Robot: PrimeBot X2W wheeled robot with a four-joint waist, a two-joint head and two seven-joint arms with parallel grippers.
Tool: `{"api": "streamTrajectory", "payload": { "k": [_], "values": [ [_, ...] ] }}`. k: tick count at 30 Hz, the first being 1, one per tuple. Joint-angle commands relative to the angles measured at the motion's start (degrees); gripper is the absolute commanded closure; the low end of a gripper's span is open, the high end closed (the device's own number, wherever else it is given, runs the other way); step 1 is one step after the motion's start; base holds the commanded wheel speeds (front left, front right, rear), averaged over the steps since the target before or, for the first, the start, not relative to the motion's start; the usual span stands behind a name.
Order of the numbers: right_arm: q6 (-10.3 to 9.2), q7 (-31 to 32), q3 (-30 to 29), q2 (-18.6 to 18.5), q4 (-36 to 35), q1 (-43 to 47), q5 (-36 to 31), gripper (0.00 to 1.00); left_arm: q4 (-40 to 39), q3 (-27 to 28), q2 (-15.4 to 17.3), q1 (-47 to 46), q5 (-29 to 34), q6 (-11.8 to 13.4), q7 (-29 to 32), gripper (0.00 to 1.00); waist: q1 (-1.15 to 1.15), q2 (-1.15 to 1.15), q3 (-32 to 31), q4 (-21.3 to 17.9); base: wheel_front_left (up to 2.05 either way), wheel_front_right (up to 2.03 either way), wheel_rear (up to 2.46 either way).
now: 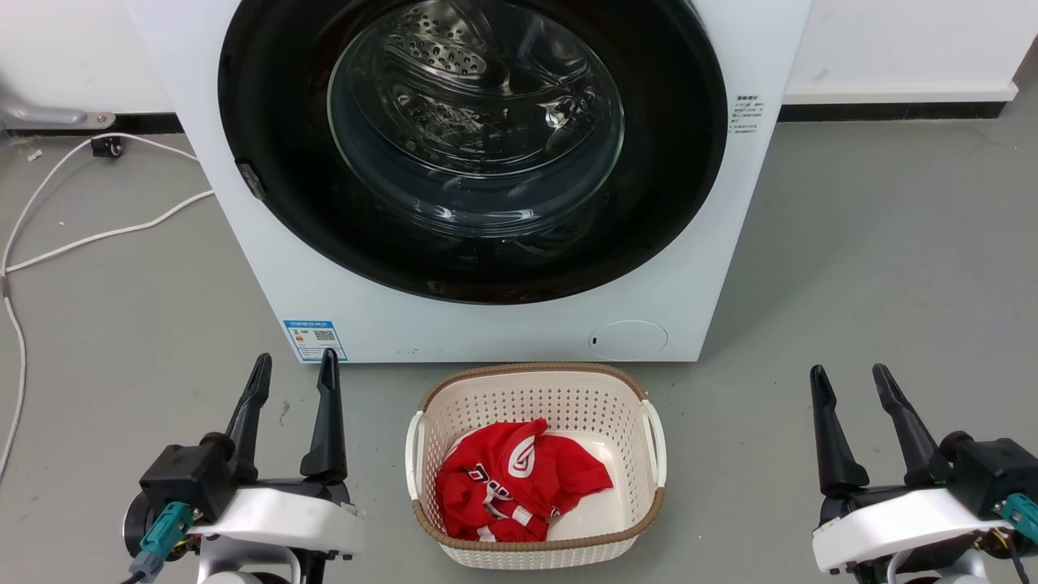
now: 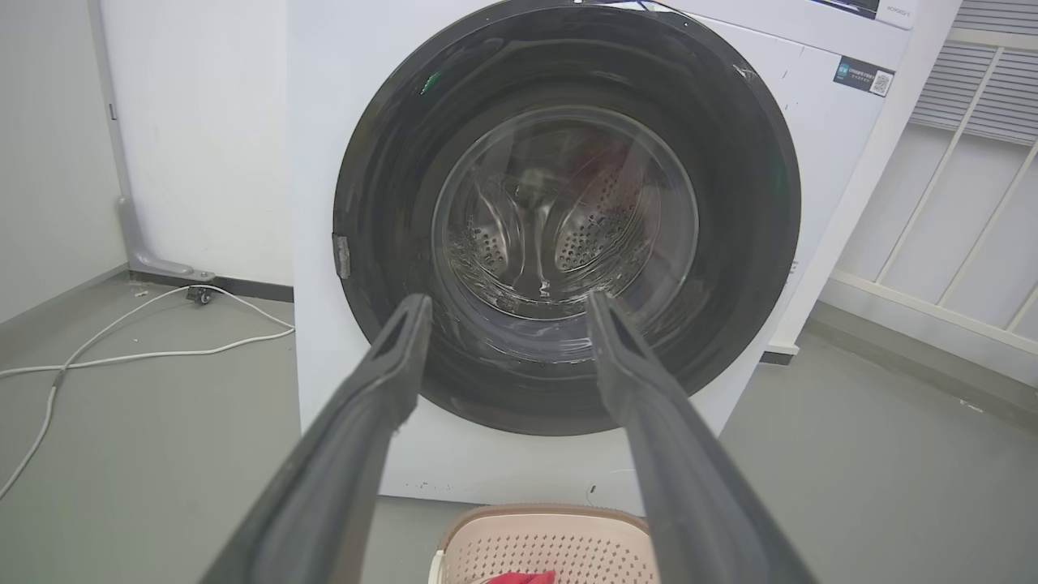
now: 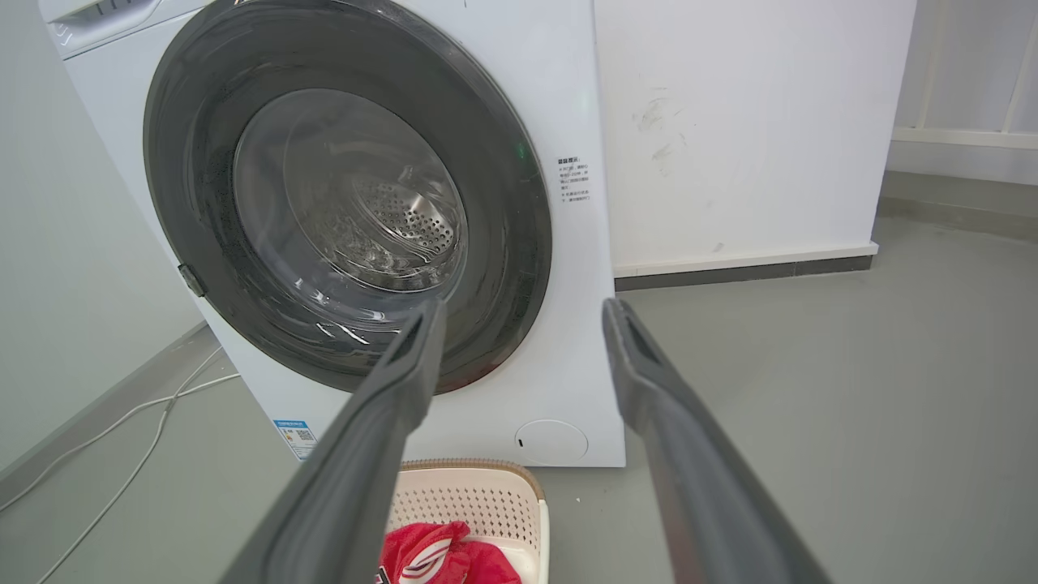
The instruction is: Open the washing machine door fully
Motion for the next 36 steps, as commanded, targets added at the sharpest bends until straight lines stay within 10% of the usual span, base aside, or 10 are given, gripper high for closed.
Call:
{"api": "streamTrajectory", "payload": {
  "k": [1, 36],
  "values": [
    [-0.01, -0.47, 0.07, 0.14, -0.65, 0.35, -1.52, 0.0, -0.84, -0.25, 0.37, 0.58, 1.68, 0.21, -0.63, 0.0, 0.0, 0.0, 0.0, 0.04, 0.0, 0.0, 0.0],
    [-0.02, -2.74, -0.01, 0.28, -0.43, 1.49, -12.8, 0.0, -2.28, 1.31, -1.83, 3.2, 15.37, -1.92, -4.26, 0.0, 0.0, 0.0, -0.02, 0.48, 0.0, 0.0, 0.0]
  ]
}}
